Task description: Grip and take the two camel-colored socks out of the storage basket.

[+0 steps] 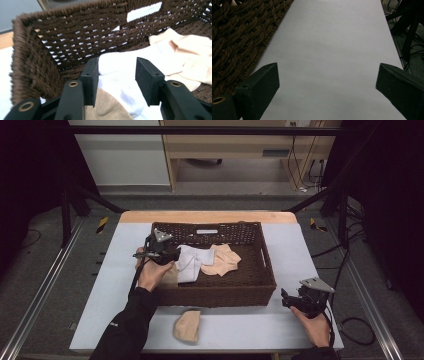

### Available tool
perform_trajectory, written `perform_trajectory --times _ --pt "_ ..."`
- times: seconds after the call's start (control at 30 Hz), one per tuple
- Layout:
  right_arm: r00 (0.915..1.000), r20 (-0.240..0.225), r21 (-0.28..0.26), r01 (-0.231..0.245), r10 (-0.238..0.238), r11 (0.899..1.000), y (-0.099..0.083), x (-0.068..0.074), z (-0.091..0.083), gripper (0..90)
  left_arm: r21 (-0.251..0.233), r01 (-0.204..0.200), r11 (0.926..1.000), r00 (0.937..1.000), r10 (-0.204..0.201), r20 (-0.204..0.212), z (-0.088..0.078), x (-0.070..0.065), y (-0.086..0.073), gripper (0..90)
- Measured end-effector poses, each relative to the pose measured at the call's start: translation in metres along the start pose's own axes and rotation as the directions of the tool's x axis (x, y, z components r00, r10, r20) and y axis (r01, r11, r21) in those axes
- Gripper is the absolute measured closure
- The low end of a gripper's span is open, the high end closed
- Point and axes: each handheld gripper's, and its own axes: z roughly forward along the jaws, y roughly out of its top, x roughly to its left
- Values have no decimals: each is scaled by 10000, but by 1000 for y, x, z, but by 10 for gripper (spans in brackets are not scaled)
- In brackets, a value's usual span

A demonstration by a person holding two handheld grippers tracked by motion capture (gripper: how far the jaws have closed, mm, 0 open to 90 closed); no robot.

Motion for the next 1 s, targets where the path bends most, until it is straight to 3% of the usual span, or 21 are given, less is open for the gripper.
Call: perform_trajectory --times 0.27,0.5,0.67,0.83,1.0 --pt "10000 2 14 5 -5 10000 0 0 0 53 780 -410 9961 9987 431 -254 13 -6 -8 570" --pt "10000 -3 32 -10 10 10000 0 1 0 53 1202 -560 9912 9973 612 -397 20 -8 -13 488" --pt "10000 -6 23 -12 12 10000 0 0 0 54 1628 -186 9865 9991 244 -336 24 -4 -16 459" --pt "10000 -17 11 -35 35 10000 0 1 0 55 1823 -373 9825 9976 472 -503 26 -6 -17 485" --pt "10000 -13 -4 -11 11 10000 0 1 0 56 2104 -281 9772 9981 389 -474 28 -6 -18 502"
